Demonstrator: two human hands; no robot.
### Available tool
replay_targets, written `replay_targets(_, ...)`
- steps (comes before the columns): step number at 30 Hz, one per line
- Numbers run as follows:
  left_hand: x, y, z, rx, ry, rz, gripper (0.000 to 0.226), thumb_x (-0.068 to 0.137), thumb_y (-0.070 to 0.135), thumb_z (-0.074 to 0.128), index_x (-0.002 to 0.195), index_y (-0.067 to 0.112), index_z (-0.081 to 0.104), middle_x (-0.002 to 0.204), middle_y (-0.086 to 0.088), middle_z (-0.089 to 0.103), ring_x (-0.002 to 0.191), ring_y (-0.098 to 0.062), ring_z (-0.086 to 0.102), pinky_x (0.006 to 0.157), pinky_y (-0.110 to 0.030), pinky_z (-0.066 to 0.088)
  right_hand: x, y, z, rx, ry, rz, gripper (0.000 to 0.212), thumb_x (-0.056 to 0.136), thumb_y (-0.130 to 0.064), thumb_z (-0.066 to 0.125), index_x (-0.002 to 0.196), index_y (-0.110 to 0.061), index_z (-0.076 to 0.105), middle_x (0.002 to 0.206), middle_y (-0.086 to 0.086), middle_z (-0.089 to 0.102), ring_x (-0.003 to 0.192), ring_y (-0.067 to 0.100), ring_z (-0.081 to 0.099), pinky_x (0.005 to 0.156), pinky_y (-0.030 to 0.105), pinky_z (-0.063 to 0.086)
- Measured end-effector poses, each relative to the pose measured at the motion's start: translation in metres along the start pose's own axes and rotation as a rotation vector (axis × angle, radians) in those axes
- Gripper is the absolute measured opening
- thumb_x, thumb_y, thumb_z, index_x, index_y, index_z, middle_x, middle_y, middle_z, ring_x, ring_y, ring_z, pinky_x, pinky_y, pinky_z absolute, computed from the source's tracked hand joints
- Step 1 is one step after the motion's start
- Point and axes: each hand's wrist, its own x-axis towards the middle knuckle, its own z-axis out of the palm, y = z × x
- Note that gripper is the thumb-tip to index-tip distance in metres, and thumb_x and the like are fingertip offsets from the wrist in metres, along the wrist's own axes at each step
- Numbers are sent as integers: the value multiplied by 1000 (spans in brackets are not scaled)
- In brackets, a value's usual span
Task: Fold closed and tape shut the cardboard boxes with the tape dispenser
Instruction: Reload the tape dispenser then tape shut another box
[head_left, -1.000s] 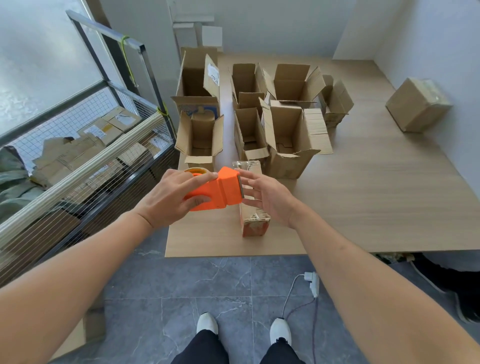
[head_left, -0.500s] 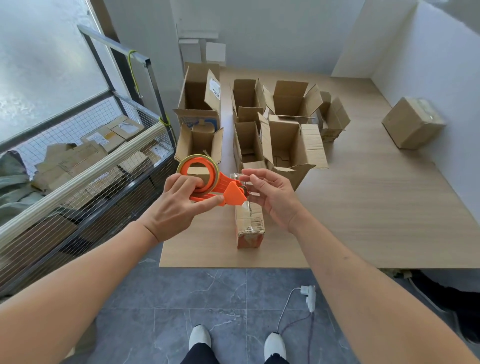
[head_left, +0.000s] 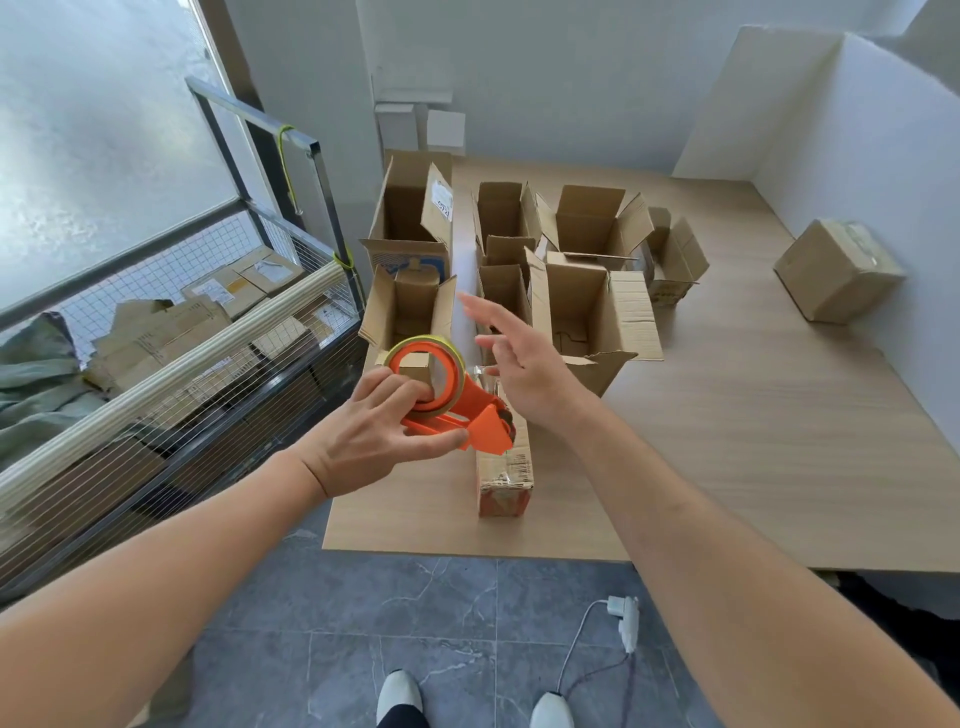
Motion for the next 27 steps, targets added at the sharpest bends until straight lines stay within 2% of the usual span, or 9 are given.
replay_targets(4,2,1,-2,-8,-59,34,71,97,-4,31,150,42,37,119,-13,46,104,-30,50,106,-43,29,8,-7,-1,-312,-84,-206,68,101,6,46,151,-39,43,157,-7,43,142,15,43,109,28,46)
replay_targets(6,3,2,-2,-18,-64,42,69,98,-2,25,150,42,36,118,-13,47,102,-29,49,106,-43,29,10,-7,-1,-340,-110,-247,59,100,4,52,146,-34,52,155,-5,46,142,17,44,110,31,47)
replay_targets(8,5,3,-1,-25,-72,51,70,97,-2,27,150,43,34,117,-12,46,101,-29,49,105,-44,31,10,-5,-2,-342,-107,-262,47,100,-1,56,138,-27,61,150,-2,53,138,18,49,108,36,50)
replay_targets(12,5,1,4,-28,-79,67,74,95,-4,33,151,43,34,119,-12,45,105,-29,50,106,-44,31,8,5,-6,-378,9,-272,24,99,-10,64,121,-17,73,124,-2,70,118,12,63,98,36,56)
replay_targets(16,6,2,10,-55,-60,66,78,91,-7,45,151,42,37,120,-11,44,107,-29,50,108,-43,28,6,13,-9,-409,91,-266,16,95,-12,71,108,-16,78,108,-2,75,101,11,69,88,33,60)
replay_targets(20,11,4,9,-108,-56,60,77,88,-5,55,149,38,38,119,-11,44,105,-29,49,108,-41,28,3,21,-8,-385,127,-227,13,96,-16,70,106,-17,78,97,-6,76,92,7,70,83,23,59)
replay_targets(25,8,-2,7,-166,-103,76,71,95,6,54,155,36,32,113,-12,52,96,-29,53,105,-46,36,-7,33,3,-340,130,-111,10,94,-15,73,101,-19,80,90,-10,76,85,0,69,78,9,51)
replay_targets(27,4,-2,7,-209,-143,68,72,99,10,51,160,36,24,109,-10,51,91,-28,52,102,-46,40,-14,39,9,-329,188,-5,8,92,-14,74,96,-19,80,86,-10,76,81,1,68,76,11,51)
